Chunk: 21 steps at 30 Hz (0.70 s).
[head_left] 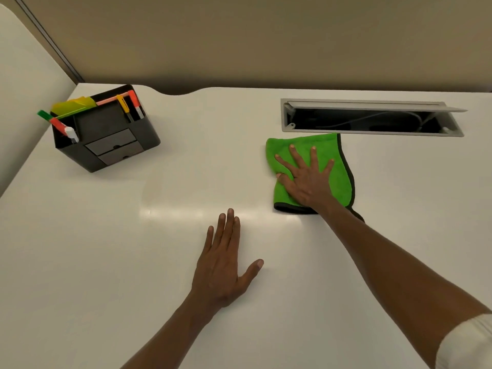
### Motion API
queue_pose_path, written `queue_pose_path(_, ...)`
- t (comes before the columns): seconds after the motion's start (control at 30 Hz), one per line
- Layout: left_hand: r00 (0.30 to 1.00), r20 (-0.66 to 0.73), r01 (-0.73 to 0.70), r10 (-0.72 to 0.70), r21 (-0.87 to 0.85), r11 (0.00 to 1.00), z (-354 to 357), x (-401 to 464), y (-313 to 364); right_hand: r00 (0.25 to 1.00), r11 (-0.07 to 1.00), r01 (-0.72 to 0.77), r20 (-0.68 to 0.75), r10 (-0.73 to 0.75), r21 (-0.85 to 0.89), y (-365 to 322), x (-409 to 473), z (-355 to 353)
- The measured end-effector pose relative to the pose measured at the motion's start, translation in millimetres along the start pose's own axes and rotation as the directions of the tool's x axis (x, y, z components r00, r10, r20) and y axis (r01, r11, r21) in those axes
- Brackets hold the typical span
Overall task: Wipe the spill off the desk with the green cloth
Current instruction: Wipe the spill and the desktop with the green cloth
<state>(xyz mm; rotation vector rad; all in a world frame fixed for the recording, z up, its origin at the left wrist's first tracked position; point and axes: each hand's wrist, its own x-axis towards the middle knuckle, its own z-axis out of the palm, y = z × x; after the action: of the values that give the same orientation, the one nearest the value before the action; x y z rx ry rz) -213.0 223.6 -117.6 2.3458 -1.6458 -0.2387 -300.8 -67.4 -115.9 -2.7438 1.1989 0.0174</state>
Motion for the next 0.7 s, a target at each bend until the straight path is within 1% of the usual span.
queue_pose_path(0.13, 0.999, 0.000, 0.036, -0.036, 0.008, 0.999, 3, -9, -6, 0.996, 0.996, 0.092, 0.006, -0.092, -0.006, -25, -23, 9)
queue_pose_path(0.2, 0.999, -0.004, 0.052, -0.052, 0.009, 0.999, 4, -10, -6, 0.993, 0.993, 0.116, 0.005, -0.116, -0.010, -35, -33, 12)
queue_pose_path(0.37, 0.999, 0.004, 0.044, -0.044, 0.002, 0.999, 4, -9, -7, 0.985, 0.985, 0.170, -0.006, -0.171, -0.022, -56, -62, 18)
queue_pose_path(0.5, 1.000, 0.017, 0.023, -0.023, -0.050, 0.998, 1, -12, -9, 0.980, 0.980, 0.196, -0.016, -0.197, -0.023, -70, -89, 23)
queue_pose_path(0.7, 1.000, 0.017, 0.004, -0.003, -0.051, 0.999, -6, -27, -18, 0.981, 0.981, 0.193, -0.015, -0.194, -0.026, -88, -132, 28)
